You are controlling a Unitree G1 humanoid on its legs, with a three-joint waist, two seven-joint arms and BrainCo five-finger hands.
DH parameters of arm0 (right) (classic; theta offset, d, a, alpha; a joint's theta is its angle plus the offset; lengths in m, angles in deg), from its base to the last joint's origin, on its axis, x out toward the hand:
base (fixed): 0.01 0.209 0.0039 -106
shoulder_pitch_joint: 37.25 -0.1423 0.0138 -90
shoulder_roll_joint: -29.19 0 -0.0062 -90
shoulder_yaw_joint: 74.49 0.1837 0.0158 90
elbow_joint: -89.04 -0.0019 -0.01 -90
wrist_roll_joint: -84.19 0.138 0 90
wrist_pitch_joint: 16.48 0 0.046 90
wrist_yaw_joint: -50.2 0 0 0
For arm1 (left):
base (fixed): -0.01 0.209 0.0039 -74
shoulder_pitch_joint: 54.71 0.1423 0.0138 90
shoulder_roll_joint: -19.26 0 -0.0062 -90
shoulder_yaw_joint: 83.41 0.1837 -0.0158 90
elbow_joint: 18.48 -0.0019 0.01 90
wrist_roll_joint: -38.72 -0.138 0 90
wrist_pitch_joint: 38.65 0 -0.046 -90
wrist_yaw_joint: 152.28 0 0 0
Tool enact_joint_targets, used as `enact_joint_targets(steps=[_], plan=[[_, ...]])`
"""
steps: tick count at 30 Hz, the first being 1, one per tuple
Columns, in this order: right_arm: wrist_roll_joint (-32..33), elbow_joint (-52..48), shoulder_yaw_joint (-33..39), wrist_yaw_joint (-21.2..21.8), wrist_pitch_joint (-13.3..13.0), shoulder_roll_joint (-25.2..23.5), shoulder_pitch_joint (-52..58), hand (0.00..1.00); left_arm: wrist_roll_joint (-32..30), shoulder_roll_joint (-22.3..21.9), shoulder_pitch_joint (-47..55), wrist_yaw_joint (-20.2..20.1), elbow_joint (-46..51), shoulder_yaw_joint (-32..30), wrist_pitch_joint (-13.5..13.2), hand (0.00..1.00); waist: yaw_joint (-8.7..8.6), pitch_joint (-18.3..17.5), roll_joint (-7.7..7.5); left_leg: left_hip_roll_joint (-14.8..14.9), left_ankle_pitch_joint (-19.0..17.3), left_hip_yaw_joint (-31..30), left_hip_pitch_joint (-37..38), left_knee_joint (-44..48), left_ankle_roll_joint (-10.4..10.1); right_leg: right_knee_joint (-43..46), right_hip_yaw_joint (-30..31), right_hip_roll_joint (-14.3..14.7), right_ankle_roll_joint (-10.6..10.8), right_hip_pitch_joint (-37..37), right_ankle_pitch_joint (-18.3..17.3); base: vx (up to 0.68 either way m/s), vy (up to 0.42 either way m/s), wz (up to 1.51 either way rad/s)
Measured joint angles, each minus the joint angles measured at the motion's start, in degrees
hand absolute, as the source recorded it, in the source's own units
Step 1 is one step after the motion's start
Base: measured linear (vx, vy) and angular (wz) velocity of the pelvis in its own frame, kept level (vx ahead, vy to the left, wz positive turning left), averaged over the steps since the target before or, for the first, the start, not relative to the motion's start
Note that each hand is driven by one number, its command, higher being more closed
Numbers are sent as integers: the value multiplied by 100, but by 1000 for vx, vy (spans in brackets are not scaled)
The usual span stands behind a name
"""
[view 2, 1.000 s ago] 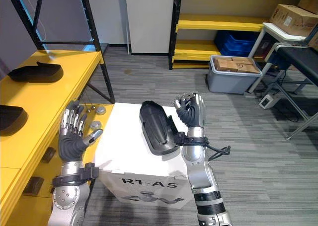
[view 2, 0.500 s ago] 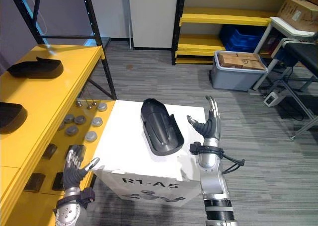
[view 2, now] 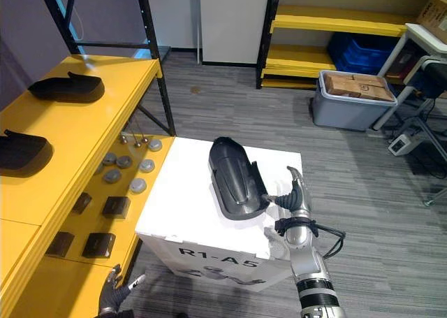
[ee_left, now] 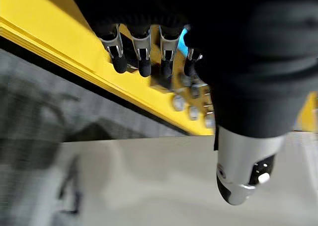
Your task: Walk over and take plastic housings, then place them on the shelf
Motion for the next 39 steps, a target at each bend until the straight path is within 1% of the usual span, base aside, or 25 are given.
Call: enact_joint_targets(steps=[2,3,6,8,11,12,14,22,25,27,29,31,35,37,39], plan=[[0,235,-85,55,1,15,-102,0,-1,8,7,2,-185,-1,9,0,3,1,0,-5,20,-8,-25,-11,6,14,-8,-7,1,-35,2,-12,5,4],[-15,808,-349,113,0,46,-447,0,2,16,-1,6,-686,-5,13,0,15,19,5,-14,56,-43,-25,-61,-7,8,-42,-12,7,-38,6,-20,5,11],[-24,968,-368,118,0,45,-606,0,4,26,-42,9,-766,-87,12,0,14,88,5,-14,106,-110,-28,-127,-24,0,-120,-10,6,-35,7,-15,-8,13],[-25,1027,-445,116,0,44,-674,0,8,32,-53,13,-875,-104,8,0,56,119,8,-15,106,-110,-30,-127,-25,-3,-122,-11,6,-34,7,0,0,0],[-91,1406,-564,75,4,54,-1090,0,7,114,-107,27,-1026,-112,5,0,39,245,5,-14,111,-109,-33,-128,-31,-3,-121,-8,5,-38,11,0,0,0],[-146,1502,-578,66,5,53,-1198,100,7,136,-120,28,-1077,-107,4,0,41,259,5,-13,111,-113,-48,-128,-31,-5,-125,-7,5,-49,13,0,0,0],[-155,1633,-578,28,16,53,-1384,100,6,161,-171,35,-1189,-104,5,0,82,315,6,-14,111,-122,-59,-129,-32,-13,-135,-8,5,-52,13,0,0,0],[-178,2199,-599,33,60,210,-2175,100,16,233,-342,38,-1262,-2,-2,0,88,512,-4,-10,116,-141,-81,-129,-39,-26,-164,2,6,-53,12,1,-1,0],[-176,2246,-706,109,62,184,-2231,100,17,297,-468,41,-1300,106,-6,0,144,568,-16,-8,118,-144,-86,-129,-44,-26,-172,1,6,-51,12,0,0,0],[-164,2299,-804,152,62,150,-2283,100,17,331,-507,39,-1348,131,-12,0,142,575,-27,-9,118,-143,-85,-129,-45,-25,-173,-4,7,-50,11,0,0,0],[-162,2343,-908,208,59,143,-2329,100,22,366,-537,39,-1362,134,-16,0,141,605,-68,-10,127,-142,-83,-129,-59,-19,-177,-17,7,-48,11,0,0,0],[-158,2344,-906,241,55,143,-2333,100,31,392,-556,38,-1363,136,-16,0,142,630,-105,-10,135,-143,-80,-129,-72,-9,-183,-22,7,-46,11,0,0,0],[-150,2336,-907,297,48,143,-2331,100,118,403,-566,38,-1363,140,-16,0,138,650,-122,-16,143,-141,-61,-129,-83,33,-180,-42,10,-47,9,0,0,0],[-150,2289,-901,331,48,149,-2318,100,127,403,-566,36,-1362,140,-16,0,130,650,-123,-20,145,-140,-51,-129,-87,76,-174,-56,18,-60,3,0,0,0],[-148,1990,-892,331,48,159,-2173,100,126,403,-565,33,-1361,138,-15,0,116,651,-123,-25,154,-141,-47,-129,-99,107,-170,-83,24,-71,-1,0,0,0]])
